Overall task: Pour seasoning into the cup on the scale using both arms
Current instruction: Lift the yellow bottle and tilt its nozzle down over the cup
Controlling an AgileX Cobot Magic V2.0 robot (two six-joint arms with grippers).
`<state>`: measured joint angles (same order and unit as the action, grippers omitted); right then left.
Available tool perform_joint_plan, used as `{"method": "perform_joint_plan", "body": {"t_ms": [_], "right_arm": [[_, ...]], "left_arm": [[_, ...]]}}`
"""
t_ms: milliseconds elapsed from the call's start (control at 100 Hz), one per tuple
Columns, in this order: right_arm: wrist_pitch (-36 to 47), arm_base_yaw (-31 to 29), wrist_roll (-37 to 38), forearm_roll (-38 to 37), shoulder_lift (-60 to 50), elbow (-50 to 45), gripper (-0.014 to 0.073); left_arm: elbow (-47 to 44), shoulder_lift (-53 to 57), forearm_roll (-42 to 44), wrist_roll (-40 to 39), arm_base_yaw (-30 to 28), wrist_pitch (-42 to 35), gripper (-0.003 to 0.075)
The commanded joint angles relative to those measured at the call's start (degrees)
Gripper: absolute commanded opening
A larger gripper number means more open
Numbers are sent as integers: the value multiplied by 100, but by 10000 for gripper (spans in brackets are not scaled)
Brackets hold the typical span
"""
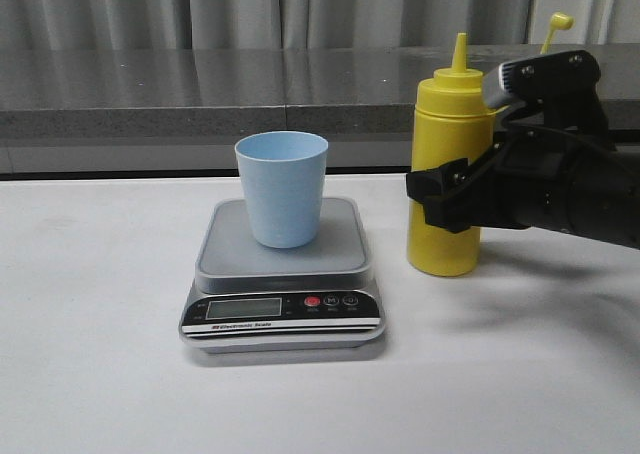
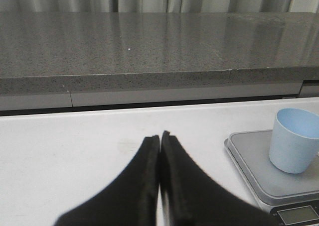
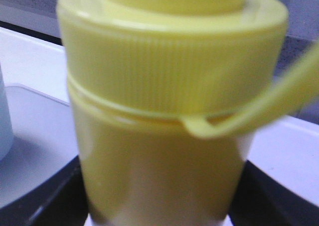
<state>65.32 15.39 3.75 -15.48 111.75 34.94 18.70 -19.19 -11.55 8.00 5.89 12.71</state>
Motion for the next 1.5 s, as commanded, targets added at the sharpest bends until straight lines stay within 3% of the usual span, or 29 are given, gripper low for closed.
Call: {"method": "perform_joint_plan", "body": {"t_ms": [0, 220, 400, 630, 970, 1490], "right_arm": [[914, 11, 3, -20, -356, 107, 246], [58, 11, -207, -224, -918, 137, 246], [-1264, 11, -805, -982, -1381, 368, 246], [-2906, 99, -805, -1823, -1711, 919, 246], [-5763, 821, -805, -3113, -1739, 2071, 246], [-8066, 1584, -805, -4829, -1733, 2883, 246]], "left_arm": [[153, -40, -61, -31, -9, -414, -20], [153, -40, -61, -31, -9, -414, -20], [153, -40, -61, -31, -9, -414, -20], [153, -40, -61, -31, -9, -414, -20], [153, -40, -61, -31, -9, -414, -20], [153, -40, -61, -31, -9, -414, -20]]}}
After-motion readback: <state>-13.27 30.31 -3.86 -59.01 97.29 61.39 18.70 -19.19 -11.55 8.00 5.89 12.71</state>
